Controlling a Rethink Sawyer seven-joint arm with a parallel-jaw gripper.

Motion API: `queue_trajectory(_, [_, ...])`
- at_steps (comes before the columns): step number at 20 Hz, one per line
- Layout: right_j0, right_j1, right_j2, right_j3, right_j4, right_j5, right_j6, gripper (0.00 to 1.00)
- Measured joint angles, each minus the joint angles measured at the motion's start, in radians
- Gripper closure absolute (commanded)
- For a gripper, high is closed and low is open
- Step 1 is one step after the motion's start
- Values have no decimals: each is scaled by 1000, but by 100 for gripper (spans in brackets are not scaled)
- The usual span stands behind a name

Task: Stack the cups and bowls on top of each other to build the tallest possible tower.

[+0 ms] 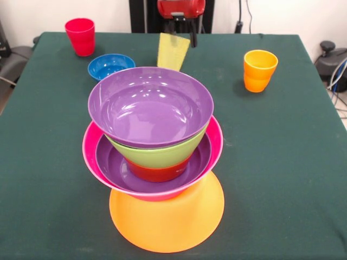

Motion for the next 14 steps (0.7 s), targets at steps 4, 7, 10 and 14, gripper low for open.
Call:
queue_trajectory(4, [2, -57, 14, 22, 25, 1, 0, 0])
queue_trajectory(7, [21, -83, 8, 27, 42, -3, 0, 0])
queue_trajectory(10, [49, -90, -2, 27, 59, -19, 0, 0])
queue_trajectory(14, [93, -87, -9, 28, 79, -48, 0, 0])
